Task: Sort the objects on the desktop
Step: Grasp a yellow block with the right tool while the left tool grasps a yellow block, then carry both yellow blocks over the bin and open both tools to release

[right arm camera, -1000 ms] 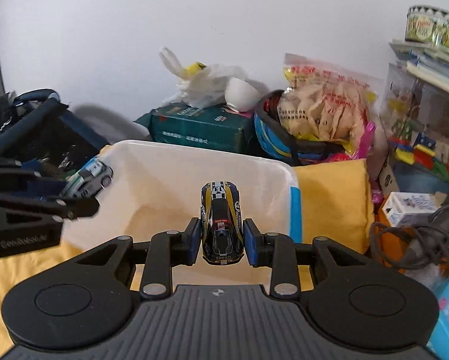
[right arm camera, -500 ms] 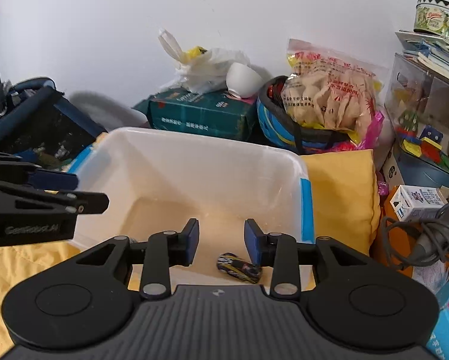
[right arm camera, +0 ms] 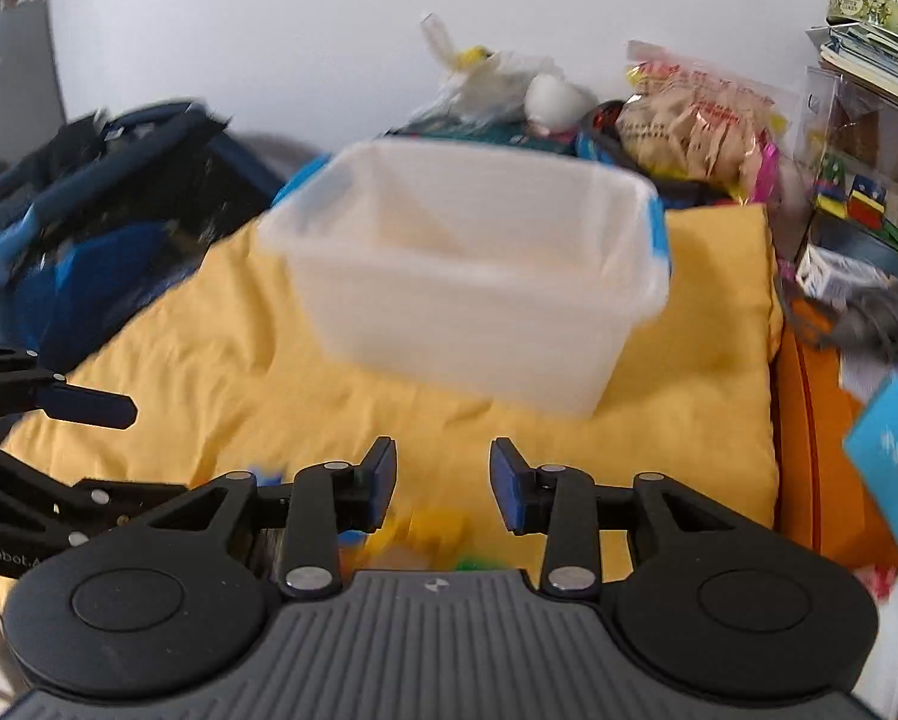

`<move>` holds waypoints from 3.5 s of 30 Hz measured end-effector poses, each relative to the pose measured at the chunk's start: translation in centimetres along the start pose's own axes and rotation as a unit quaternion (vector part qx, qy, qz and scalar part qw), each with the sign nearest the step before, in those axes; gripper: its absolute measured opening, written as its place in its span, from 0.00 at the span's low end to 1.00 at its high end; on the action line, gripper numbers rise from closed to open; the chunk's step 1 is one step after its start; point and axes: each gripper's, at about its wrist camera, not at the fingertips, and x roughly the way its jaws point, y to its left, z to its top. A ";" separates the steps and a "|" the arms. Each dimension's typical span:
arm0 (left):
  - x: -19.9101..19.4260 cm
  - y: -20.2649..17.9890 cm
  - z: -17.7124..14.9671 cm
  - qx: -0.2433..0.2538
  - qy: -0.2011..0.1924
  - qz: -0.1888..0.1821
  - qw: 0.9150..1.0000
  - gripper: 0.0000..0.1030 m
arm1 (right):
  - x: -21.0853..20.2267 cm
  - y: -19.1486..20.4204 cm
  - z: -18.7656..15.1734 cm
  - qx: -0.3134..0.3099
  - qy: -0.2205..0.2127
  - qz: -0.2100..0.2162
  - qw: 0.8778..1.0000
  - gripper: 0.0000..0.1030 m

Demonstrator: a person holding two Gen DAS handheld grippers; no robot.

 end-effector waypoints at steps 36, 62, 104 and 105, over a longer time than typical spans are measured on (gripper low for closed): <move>5.1 -9.0 -5.5 0.049 0.077 -0.006 0.996 0.62 | -3.0 -1.4 -12.8 -0.023 0.068 -0.015 0.997 0.24; 1.1 -5.4 -2.3 -0.015 0.039 -0.059 0.997 0.33 | -2.1 -1.1 -11.6 -0.032 0.086 0.012 0.996 0.26; 3.2 2.6 12.6 -0.065 -0.119 0.038 0.990 0.66 | 4.3 -3.3 7.1 0.048 -0.076 -0.050 0.995 0.39; 2.6 2.3 11.4 -0.064 -0.119 0.031 0.990 0.66 | 3.8 -2.9 6.3 0.049 -0.075 -0.051 0.995 0.41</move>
